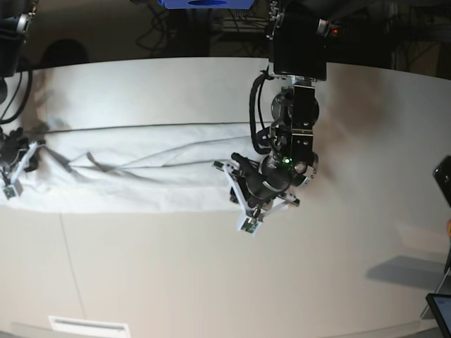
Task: Fold the T-shirt properly
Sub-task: 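Press the left gripper onto the folded strip and release it, then move the left gripper to the strip's end and grasp the fabric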
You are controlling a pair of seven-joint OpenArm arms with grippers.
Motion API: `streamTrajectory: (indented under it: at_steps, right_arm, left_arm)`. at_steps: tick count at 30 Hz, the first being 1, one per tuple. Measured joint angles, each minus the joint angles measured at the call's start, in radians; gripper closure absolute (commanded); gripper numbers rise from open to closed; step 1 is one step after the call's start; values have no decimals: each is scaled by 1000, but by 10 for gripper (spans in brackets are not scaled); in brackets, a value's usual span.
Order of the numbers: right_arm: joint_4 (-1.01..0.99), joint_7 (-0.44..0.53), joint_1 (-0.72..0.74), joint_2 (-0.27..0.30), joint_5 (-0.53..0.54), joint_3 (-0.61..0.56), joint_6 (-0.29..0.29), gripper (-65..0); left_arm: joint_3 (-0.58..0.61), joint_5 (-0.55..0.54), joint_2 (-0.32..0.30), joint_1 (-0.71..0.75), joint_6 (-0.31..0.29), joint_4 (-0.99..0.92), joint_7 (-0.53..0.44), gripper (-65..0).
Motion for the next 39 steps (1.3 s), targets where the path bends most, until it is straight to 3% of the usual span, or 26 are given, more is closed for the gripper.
streamTrajectory:
  at_steps: [5, 17, 19, 22, 25, 32, 36, 39]
  right_arm:
    - [65, -65, -6, -1, -19, 0, 1, -3]
    - [367, -107, -69, 1, -11, 0, 2, -3]
    - [368, -143, -69, -1, -8, -2, 2, -3]
    - [366, -146, -71, -11, -18, -1, 1, -3]
    - [366, -143, -71, -31, -10, -2, 2, -3]
    - [365, -150, -83, -31, -14, -8, 2, -3]
    - [365, -154, -91, -32, -15, -8, 2, -3]
    - [365, -153, -91, -34, -14, -8, 2, -3]
  left_arm:
    - [-29, -5, -1, 10, -3, 155, 8, -79]
    - [-326, -4, -1, 169, -18, 319, 8, -94]
    - [-344, -3, -16, 208, -16, 343, 10, -156]
    - [-354, -29, -45, 247, -14, 364, 21, -309]
    - [-364, -189, -85, 251, -16, 363, 122, -375]
    - [-594, -729, -206, 306, -10, 359, 137, -437]
    - [-635, -903, -282, 333, -4, 347, 136, -452]
    - [-631, -938, -296, 330, -3, 270, 132, -452]
